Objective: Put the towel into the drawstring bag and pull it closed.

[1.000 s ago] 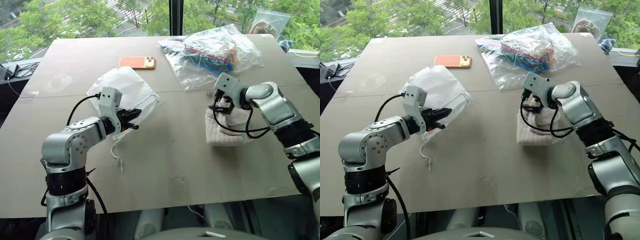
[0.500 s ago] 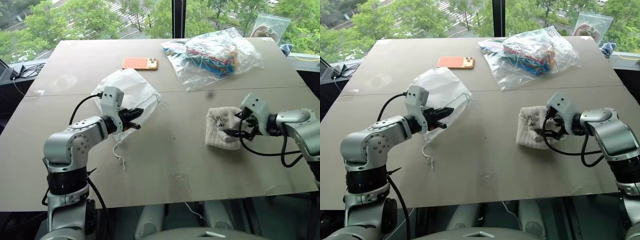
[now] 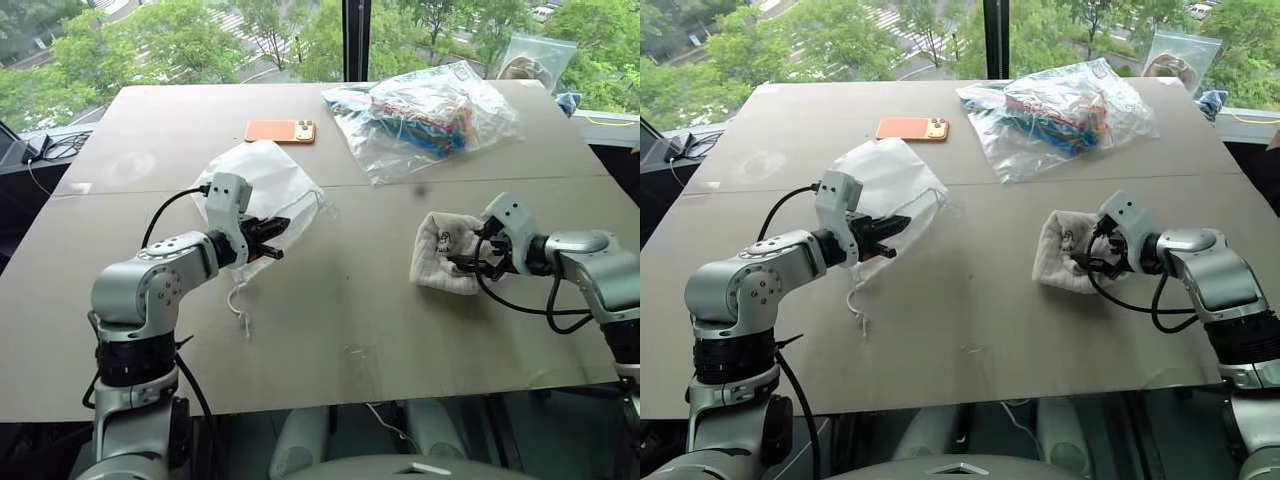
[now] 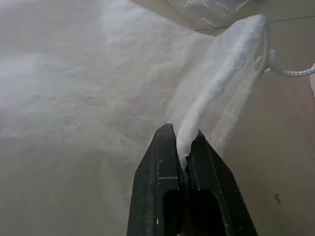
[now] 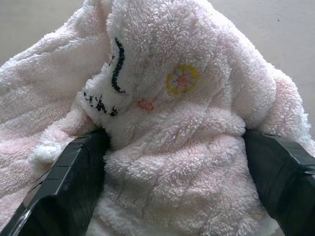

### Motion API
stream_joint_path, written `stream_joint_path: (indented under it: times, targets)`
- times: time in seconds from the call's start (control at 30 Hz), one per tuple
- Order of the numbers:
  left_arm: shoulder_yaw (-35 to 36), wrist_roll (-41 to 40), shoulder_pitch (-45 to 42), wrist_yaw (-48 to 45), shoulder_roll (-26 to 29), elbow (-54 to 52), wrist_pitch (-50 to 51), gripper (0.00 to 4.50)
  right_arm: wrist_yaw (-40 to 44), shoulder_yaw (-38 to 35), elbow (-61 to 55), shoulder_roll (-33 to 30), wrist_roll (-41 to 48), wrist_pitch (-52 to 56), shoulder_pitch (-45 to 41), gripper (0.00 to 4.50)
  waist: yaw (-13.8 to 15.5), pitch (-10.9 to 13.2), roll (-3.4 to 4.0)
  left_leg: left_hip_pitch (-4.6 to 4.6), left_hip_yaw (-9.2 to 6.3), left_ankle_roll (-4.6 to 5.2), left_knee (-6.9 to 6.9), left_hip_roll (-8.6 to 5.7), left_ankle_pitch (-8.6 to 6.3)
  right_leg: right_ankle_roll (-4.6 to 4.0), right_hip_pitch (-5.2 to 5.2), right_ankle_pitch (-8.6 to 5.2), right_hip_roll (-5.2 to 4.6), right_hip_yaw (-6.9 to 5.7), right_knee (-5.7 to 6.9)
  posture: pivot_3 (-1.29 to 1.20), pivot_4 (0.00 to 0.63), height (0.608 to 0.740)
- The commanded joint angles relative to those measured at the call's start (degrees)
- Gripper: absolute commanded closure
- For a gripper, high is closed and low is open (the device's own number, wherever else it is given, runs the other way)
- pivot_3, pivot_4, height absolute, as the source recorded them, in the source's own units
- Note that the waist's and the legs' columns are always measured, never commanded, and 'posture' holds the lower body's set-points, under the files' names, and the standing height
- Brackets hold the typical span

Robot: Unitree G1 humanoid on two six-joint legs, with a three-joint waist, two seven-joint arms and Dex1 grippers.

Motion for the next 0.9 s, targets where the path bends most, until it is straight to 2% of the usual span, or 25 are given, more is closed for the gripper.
stream_joint_path:
  times: [0.03,0.3,0.67,0.9]
  targets:
    - [1.1,-0.8,0.0,-0.1,1.0,-2.1,-0.9,4.42,-0.6,-2.6,-0.6,0.6,1.5,1.3,-0.1,0.0,0.0,0.0,0.0,0.0,0.0,0.0,0.0,0.0,0.0,0.0,0.0,0.0,0.0,0.0,0.01,0.0,0.15,0.74]
    - [1.7,-1.1,0.7,-0.1,1.1,-2.4,-1.1,4.42,-2.7,-7.9,-2.8,0.3,4.6,3.7,-2.5,0.0,0.0,0.0,0.02,-0.03,-0.01,0.0,0.0,0.0,0.0,0.0,-0.02,0.01,0.0,0.02,-0.01,0.0,0.15,0.74]
    - [2.4,-1.8,1.6,0.5,1.3,-3.8,-0.7,4.42,-3.0,-3.6,-0.9,-0.9,1.7,2.8,-2.5,0.0,0.0,0.0,0.03,-0.04,0.0,0.0,-0.04,0.0,0.0,0.0,-0.02,0.0,0.0,0.02,-0.08,0.0,0.15,0.74]
    - [2.9,-2.3,2.1,1.1,1.1,-4.2,-0.5,4.42,-2.2,-5.9,-1.1,-0.4,5.6,7.9,-2.1,0.0,0.0,0.0,0.02,-0.05,-0.01,0.0,-0.05,0.01,0.0,0.0,-0.02,0.0,0.0,0.01,-0.1,0.0,0.15,0.74]
